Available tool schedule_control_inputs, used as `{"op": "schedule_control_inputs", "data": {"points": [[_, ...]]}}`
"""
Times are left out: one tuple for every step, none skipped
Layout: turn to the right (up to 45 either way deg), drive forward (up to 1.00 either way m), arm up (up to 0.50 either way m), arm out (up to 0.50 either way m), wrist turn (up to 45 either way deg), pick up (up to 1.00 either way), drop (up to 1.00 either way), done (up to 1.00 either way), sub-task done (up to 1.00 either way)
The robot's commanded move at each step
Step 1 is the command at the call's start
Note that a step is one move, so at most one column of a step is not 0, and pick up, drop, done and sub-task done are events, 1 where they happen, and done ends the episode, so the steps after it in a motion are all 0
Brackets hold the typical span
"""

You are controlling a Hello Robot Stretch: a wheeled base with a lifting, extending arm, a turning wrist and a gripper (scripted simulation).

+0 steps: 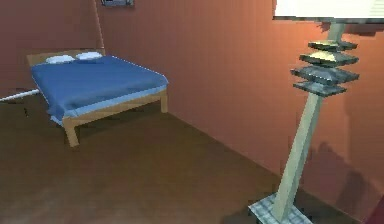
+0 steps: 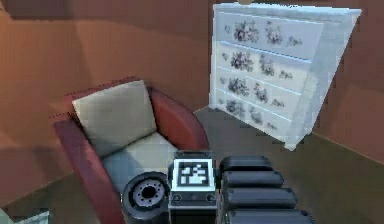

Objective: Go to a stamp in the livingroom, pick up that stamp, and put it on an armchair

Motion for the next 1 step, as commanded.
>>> {"op": "schedule_control_inputs", "data": {"points": [[-45.0, 0.0, 0.0, 0.0, 0.0, 0.0, 0.0, 0.0, 0.0]]}}
